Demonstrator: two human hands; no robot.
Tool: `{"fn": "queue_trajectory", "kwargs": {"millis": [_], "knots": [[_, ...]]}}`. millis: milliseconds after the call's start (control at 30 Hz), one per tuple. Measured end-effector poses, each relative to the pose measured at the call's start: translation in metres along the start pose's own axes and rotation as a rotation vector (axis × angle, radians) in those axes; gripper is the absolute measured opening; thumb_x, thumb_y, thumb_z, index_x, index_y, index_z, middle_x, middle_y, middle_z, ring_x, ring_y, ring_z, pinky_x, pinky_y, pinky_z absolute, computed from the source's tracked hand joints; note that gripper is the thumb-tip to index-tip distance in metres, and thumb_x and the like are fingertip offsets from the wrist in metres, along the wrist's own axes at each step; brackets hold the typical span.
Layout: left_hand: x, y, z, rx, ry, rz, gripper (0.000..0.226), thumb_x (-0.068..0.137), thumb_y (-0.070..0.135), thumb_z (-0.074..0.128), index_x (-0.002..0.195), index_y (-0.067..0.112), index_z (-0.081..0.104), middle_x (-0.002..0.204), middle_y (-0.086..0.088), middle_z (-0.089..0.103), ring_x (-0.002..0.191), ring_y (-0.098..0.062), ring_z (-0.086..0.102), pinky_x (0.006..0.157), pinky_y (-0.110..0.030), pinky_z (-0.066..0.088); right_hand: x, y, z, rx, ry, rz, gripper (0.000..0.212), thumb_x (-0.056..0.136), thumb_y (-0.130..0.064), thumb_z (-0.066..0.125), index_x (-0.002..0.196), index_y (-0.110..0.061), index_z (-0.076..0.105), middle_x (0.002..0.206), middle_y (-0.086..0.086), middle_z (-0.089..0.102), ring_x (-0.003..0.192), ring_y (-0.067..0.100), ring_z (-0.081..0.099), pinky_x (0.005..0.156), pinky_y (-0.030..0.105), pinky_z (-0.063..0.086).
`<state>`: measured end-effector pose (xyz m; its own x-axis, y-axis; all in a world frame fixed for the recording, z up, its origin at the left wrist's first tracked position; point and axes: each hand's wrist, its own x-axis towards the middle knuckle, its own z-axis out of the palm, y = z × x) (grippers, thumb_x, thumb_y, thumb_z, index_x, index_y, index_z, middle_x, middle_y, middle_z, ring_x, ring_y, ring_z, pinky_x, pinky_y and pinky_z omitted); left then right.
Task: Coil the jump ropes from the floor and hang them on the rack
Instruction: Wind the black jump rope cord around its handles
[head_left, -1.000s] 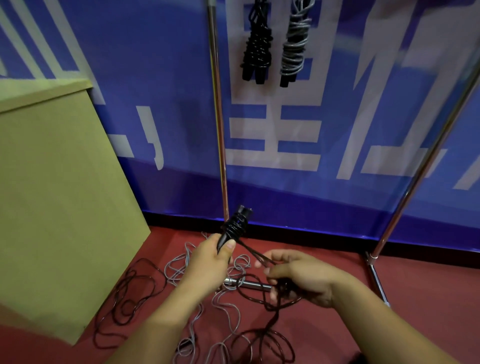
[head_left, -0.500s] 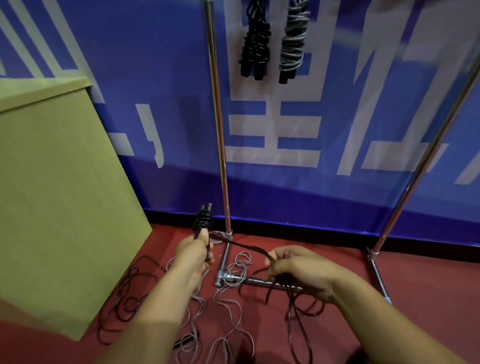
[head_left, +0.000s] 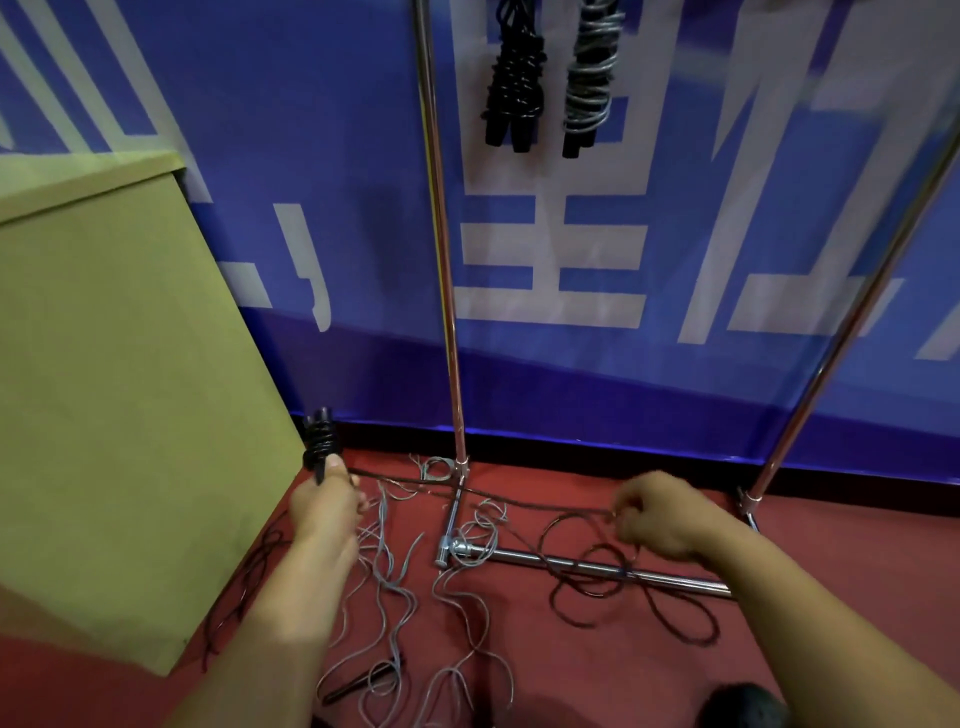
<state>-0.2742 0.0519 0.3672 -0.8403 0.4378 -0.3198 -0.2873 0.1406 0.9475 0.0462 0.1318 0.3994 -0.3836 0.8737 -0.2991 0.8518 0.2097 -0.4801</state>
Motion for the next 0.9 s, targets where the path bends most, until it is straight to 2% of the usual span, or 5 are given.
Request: {"fn": "queue_trajectory", "kwargs": {"millis": [267, 433, 600, 767, 900], "knots": [[-0.046, 0.001, 0.014, 0.175, -0.455, 0.034, 0.033, 0.105, 0.025, 0.047, 0.077, 0.009, 0.053, 0.061, -0.003, 0.048, 0.044, -0.011, 0.041, 0.049, -0.026, 0.036, 0.011, 0.001, 0.003, 0.613, 0.334, 0.061, 0.025, 0.086, -0.033, 0.074, 0.105, -0.018, 0.07, 0.099, -0.004, 0.071, 0.093, 0.01, 0.065, 0.085, 0.027, 0.049], [-0.08, 0.0, 0.034, 0.102, -0.693, -0.059, 0.027, 0.105, 0.023, 0.046, 0.088, 0.006, 0.057, 0.065, -0.004, 0.049, 0.045, -0.012, 0.04, 0.046, -0.023, 0.036, 0.007, -0.037, 0.017, 0.811, 0.175, -0.148, 0.011, 0.095, -0.015, 0.063, 0.1, -0.021, 0.071, 0.102, -0.004, 0.073, 0.093, 0.008, 0.064, 0.082, 0.018, 0.048], [-0.096, 0.01, 0.036, -0.086, -0.866, -0.171, 0.023, 0.104, 0.026, 0.045, 0.105, 0.006, 0.057, 0.069, -0.003, 0.053, 0.047, -0.011, 0.041, 0.051, -0.024, 0.039, 0.002, -0.058, 0.034, 1.005, -0.035, -0.171, 0.041, 0.105, -0.038, 0.033, 0.107, -0.021, 0.071, 0.113, -0.008, 0.072, 0.11, 0.001, 0.064, 0.091, 0.02, 0.046], [-0.098, 0.013, 0.031, -0.143, -0.942, -0.139, 0.025, 0.104, 0.025, 0.043, 0.105, 0.004, 0.056, 0.071, -0.004, 0.053, 0.048, -0.012, 0.043, 0.051, -0.024, 0.043, -0.01, -0.068, 0.036, 0.915, -0.22, -0.253, 0.056, 0.105, -0.042, 0.027, 0.1, -0.006, 0.068, 0.082, 0.004, 0.073, 0.076, 0.007, 0.068, 0.068, 0.011, 0.046], [-0.08, 0.008, 0.023, 0.102, -0.851, 0.069, 0.027, 0.105, 0.024, 0.044, 0.095, 0.004, 0.058, 0.069, -0.005, 0.053, 0.05, -0.013, 0.045, 0.053, -0.027, 0.042, -0.013, -0.066, 0.035, 0.82, -0.215, -0.208, 0.021, 0.098, -0.031, 0.056, 0.087, -0.013, 0.059, 0.058, -0.011, 0.054, 0.05, 0.003, 0.045, 0.05, 0.018, 0.037]]}}
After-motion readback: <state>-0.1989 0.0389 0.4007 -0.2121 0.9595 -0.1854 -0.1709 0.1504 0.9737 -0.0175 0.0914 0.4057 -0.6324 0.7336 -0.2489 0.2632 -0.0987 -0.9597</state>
